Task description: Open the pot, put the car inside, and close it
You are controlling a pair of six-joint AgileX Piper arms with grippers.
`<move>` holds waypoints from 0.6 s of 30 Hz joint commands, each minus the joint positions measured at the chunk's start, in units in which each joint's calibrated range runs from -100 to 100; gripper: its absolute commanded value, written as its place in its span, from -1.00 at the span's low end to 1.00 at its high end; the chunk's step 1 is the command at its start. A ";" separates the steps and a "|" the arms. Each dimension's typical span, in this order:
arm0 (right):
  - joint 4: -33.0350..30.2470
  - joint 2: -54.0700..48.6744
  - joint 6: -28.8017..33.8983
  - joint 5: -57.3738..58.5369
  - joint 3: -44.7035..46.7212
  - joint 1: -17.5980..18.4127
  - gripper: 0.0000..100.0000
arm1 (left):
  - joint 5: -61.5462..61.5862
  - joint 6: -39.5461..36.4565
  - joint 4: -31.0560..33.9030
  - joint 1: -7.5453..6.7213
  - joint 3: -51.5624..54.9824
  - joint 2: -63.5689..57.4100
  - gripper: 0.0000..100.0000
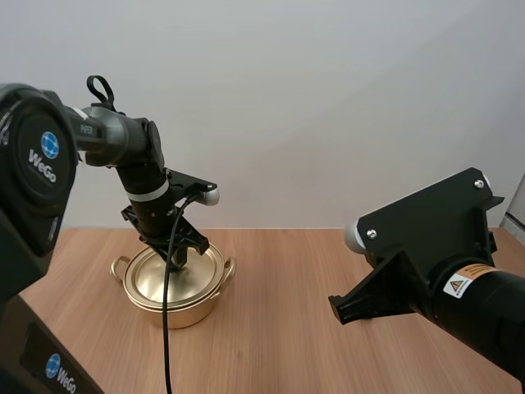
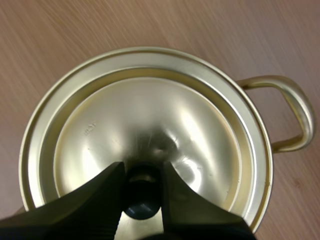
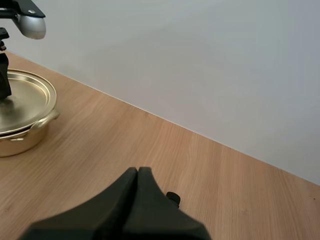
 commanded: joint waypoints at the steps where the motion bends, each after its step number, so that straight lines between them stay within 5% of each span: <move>1: 0.00 0.00 0.00 0.00 -0.08 0.05 -1.00 | 0.76 -0.06 0.07 0.03 -0.74 -1.30 -1.00; 12: 0.00 0.00 0.00 0.00 -0.08 0.05 -1.00 | -4.17 -0.38 -4.70 0.03 -18.31 -16.42 -1.00; 18: 0.00 0.00 -0.13 0.22 -0.08 0.05 -1.00 | -28.73 -3.57 -11.04 0.03 -32.37 -26.81 -1.00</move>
